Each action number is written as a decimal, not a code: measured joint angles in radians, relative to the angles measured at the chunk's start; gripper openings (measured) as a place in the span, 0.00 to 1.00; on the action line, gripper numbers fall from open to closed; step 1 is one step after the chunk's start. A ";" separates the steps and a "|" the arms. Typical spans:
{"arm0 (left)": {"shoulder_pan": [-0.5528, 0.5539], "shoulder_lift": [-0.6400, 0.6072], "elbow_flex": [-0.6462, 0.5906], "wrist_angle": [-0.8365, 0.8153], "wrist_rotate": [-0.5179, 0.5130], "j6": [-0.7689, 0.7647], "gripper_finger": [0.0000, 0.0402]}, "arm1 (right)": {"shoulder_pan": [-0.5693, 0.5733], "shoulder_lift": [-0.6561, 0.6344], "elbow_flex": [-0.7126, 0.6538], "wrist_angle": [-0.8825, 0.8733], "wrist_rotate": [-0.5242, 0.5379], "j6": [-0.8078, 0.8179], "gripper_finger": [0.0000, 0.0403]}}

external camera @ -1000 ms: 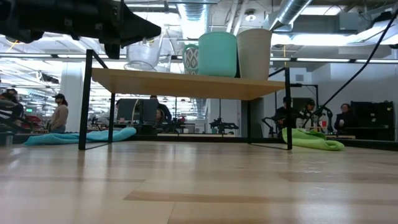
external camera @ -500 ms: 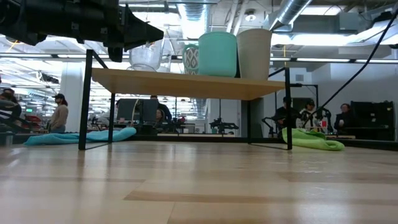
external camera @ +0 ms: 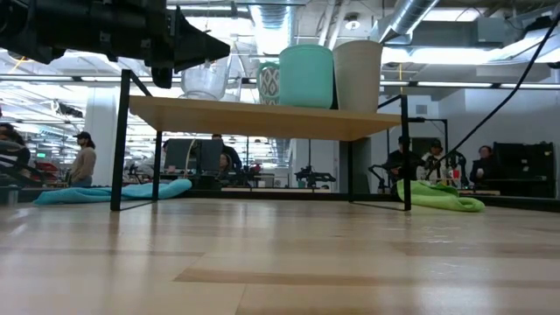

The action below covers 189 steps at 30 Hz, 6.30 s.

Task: Stack small to large cups/mugs on shelf
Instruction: Put the transparent mug on the shelf, then return to Home Position

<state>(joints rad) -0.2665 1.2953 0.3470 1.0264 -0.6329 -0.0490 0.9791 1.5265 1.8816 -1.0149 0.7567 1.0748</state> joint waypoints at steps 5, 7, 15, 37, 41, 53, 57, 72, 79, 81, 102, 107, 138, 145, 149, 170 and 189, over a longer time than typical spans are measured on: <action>0.000 0.000 0.000 0.001 0.001 0.000 0.00 | 0.000 0.000 0.000 0.000 0.000 0.000 0.31; 0.000 0.000 0.000 0.000 0.001 0.000 0.01 | 0.000 0.000 0.000 0.000 0.000 0.000 0.31; 0.000 0.000 0.000 -0.014 -0.007 0.000 0.21 | 0.000 0.000 0.000 -0.002 0.000 0.000 0.31; -0.079 0.000 0.000 -0.050 -0.105 -0.052 0.52 | 0.002 0.000 0.000 -0.002 -0.020 -0.002 0.31; -0.114 0.000 0.001 -0.064 -0.171 -0.049 0.52 | 0.002 0.000 0.000 -0.002 -0.023 -0.009 0.31; -0.161 0.000 0.042 -0.107 -0.296 -0.058 0.52 | 0.002 0.000 0.000 -0.010 -0.023 -0.010 0.31; -0.165 0.000 0.128 -0.234 -0.315 -0.017 0.52 | 0.002 0.000 0.000 -0.015 -0.023 -0.012 0.31; -0.165 0.000 0.313 -0.777 -0.290 -0.303 0.52 | 0.002 0.000 0.000 -0.025 -0.024 -0.027 0.31; -0.164 0.000 0.369 -0.935 -0.289 -0.383 0.52 | 0.002 0.000 0.000 -0.025 -0.024 -0.028 0.31; -0.166 0.000 0.384 -0.982 -0.288 -0.411 0.52 | 0.002 0.000 0.000 -0.025 -0.024 -0.028 0.31; -0.181 0.000 0.485 -1.248 -0.253 -0.532 0.52 | 0.002 0.000 0.000 -0.025 -0.024 -0.057 0.31; -0.189 -0.005 0.485 -1.248 -0.253 -0.537 0.52 | 0.002 0.000 0.000 -0.025 -0.023 -0.055 0.31; -0.275 -0.161 0.527 -1.459 -0.142 -0.685 0.52 | -0.020 0.000 0.000 -0.026 -0.023 -0.063 0.31; -0.324 -0.221 0.576 -1.451 -0.118 -0.708 0.52 | -0.065 0.000 0.000 -0.015 -0.023 -0.062 0.31; -0.343 -0.251 0.622 -1.379 -0.069 -0.715 0.52 | -0.093 -0.001 0.000 0.099 -0.023 -0.063 0.31; -0.413 -0.585 0.766 -1.217 0.442 -0.135 0.52 | -0.202 -0.263 0.000 0.184 -0.013 -0.773 0.31; -0.414 -0.842 0.014 -0.465 0.481 -0.200 0.52 | -0.180 -1.025 -0.957 0.769 -0.033 -0.882 0.31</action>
<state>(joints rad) -0.6800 0.4535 0.3609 0.5615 -0.1522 -0.2493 0.7992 0.5012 0.9242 -0.2463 0.7233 0.1929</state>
